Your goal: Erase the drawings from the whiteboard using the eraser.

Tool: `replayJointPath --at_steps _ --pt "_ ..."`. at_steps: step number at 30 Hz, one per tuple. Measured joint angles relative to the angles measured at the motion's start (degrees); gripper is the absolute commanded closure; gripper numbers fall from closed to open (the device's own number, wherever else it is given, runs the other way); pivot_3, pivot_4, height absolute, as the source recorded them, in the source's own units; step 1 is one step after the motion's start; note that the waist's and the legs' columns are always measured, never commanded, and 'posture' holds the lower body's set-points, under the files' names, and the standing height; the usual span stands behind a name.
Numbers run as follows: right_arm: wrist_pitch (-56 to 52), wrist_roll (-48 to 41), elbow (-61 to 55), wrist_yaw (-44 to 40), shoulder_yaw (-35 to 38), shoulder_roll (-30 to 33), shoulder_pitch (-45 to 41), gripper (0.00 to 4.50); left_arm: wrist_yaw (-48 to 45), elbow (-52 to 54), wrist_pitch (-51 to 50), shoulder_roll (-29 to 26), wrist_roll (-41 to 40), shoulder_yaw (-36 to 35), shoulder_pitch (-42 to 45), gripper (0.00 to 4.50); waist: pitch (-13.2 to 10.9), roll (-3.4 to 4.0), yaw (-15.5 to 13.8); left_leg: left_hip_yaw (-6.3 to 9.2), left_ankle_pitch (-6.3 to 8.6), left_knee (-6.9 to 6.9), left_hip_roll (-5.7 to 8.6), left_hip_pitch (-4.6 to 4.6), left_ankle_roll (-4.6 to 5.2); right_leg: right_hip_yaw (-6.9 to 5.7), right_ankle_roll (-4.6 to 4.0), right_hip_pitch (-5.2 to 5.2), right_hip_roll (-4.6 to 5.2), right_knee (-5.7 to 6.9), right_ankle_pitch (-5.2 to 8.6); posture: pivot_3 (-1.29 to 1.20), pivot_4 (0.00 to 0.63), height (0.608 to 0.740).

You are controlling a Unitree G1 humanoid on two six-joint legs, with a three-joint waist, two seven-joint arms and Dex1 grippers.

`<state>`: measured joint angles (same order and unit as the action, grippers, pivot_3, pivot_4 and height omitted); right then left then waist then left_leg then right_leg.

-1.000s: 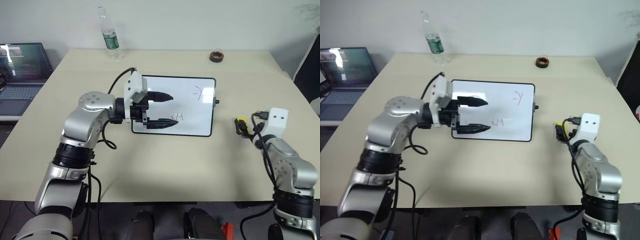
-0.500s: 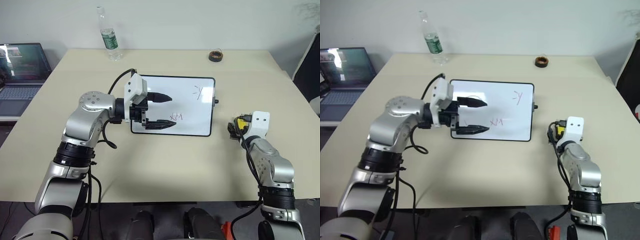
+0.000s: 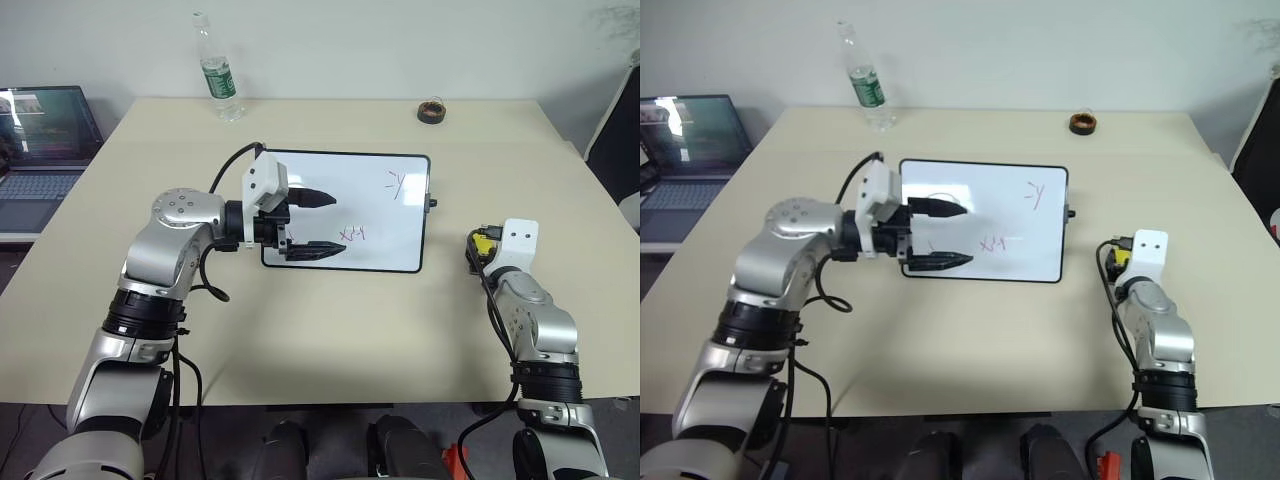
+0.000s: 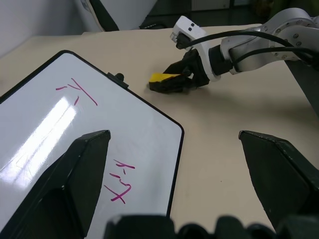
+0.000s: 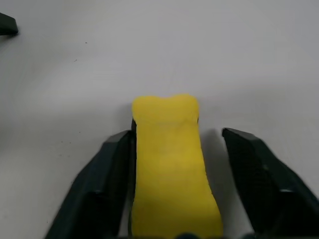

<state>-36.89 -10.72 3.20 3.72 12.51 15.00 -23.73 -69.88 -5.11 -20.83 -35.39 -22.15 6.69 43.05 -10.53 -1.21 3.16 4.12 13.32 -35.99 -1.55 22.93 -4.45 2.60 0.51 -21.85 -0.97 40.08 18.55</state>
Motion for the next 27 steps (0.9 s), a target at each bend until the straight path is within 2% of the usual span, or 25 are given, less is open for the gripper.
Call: replayJointPath --at_steps 2,3,8,13,18,22,27 --pt "0.0 0.1 0.0 0.2 0.4 -0.1 0.0 3.16 0.5 0.1 -0.1 -0.2 0.0 -0.1 -0.2 0.00 0.0 0.00 0.0 0.01 0.00 0.00 0.00 0.00 0.00 0.01 0.00 0.00 0.00 0.00 0.00 0.00 0.150 0.740" --pt "0.0 0.1 0.0 0.2 0.5 -0.2 0.0 3.27 0.6 0.1 -0.2 -0.3 0.0 -0.2 -0.3 0.00 0.0 0.00 0.0 0.01 0.00 0.00 0.00 0.00 0.00 0.01 0.00 0.00 0.00 0.00 0.00 0.00 0.150 0.740" --pt "-0.5 -0.1 -1.4 0.2 1.0 -1.1 0.0 3.27 2.5 1.6 -1.8 -0.5 -0.1 -0.7 -1.5 0.00 0.0 0.00 0.1 0.01 0.00 0.00 -0.02 0.00 0.00 0.02 0.00 0.00 0.01 0.01 0.00 0.00 0.150 0.740" --pt "-3.3 -1.0 -10.0 -2.1 0.1 -1.2 2.1 3.27 8.0 6.0 -5.2 -1.9 0.1 -2.8 -5.2 0.00 0.0 0.01 0.0 0.08 0.00 0.00 -0.05 0.01 0.00 0.04 0.00 -0.01 0.04 0.01 0.00 0.00 0.150 0.740" --pt "-6.2 -1.8 -22.8 -8.1 -6.4 2.5 4.0 3.27 16.4 11.5 -8.4 -2.4 0.7 -6.4 -8.7 0.00 0.0 0.02 0.0 0.11 0.00 -0.04 -0.06 0.01 0.00 0.03 0.00 0.00 0.05 0.03 0.00 0.00 0.150 0.740" --pt "-6.2 0.7 -26.4 -12.1 -14.2 6.1 -1.8 3.27 22.2 12.9 -9.5 -2.2 2.1 -8.2 -9.3 0.00 0.0 0.02 0.1 0.15 0.00 -0.07 -0.03 -0.05 0.00 -0.02 0.00 0.06 0.04 0.06 0.00 0.00 0.150 0.740" --pt "-1.3 5.9 -16.2 -14.2 -21.7 5.4 -11.4 3.27 24.2 13.4 -10.4 -1.4 2.3 -8.1 -10.0 0.00 0.0 0.01 0.0 0.14 -0.01 -0.09 0.00 -0.02 -0.01 -0.05 0.00 0.06 0.05 0.02 -0.01 0.00 0.150 0.740"
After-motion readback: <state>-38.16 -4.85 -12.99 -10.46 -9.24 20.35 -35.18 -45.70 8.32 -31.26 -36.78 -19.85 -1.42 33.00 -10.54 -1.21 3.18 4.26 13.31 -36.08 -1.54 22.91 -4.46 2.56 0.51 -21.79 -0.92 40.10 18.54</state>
